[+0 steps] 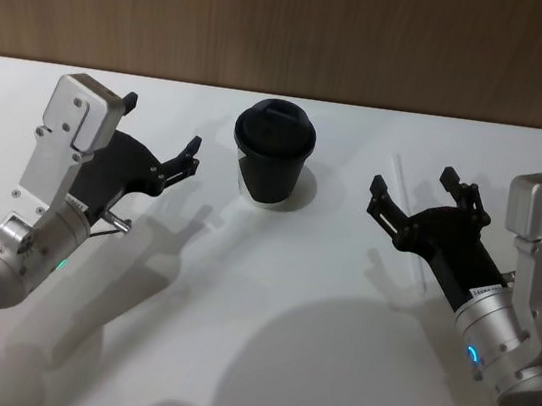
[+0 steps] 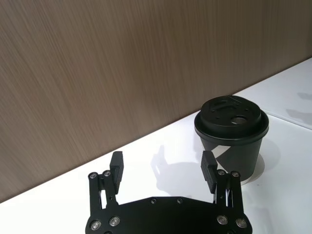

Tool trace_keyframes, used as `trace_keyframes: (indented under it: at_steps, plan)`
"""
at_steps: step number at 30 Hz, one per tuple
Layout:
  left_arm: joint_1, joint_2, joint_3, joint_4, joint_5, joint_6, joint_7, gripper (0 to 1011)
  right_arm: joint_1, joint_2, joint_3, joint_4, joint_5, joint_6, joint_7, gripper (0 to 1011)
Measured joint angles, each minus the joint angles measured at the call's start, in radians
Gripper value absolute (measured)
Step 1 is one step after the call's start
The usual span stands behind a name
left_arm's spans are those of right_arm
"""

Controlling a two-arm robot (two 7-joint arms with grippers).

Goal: Pick up the straw with one hand, pass it to the other hand, and insert it into the cup.

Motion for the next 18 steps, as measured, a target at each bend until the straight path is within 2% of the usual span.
trace_keyframes:
  at_steps: [18]
  plan:
    - [0.000, 0.000, 0.000, 0.000, 0.000, 0.000, 0.000, 1000, 0.000, 0.000, 0.000, 0.000, 0.000, 0.000, 0.000, 1001]
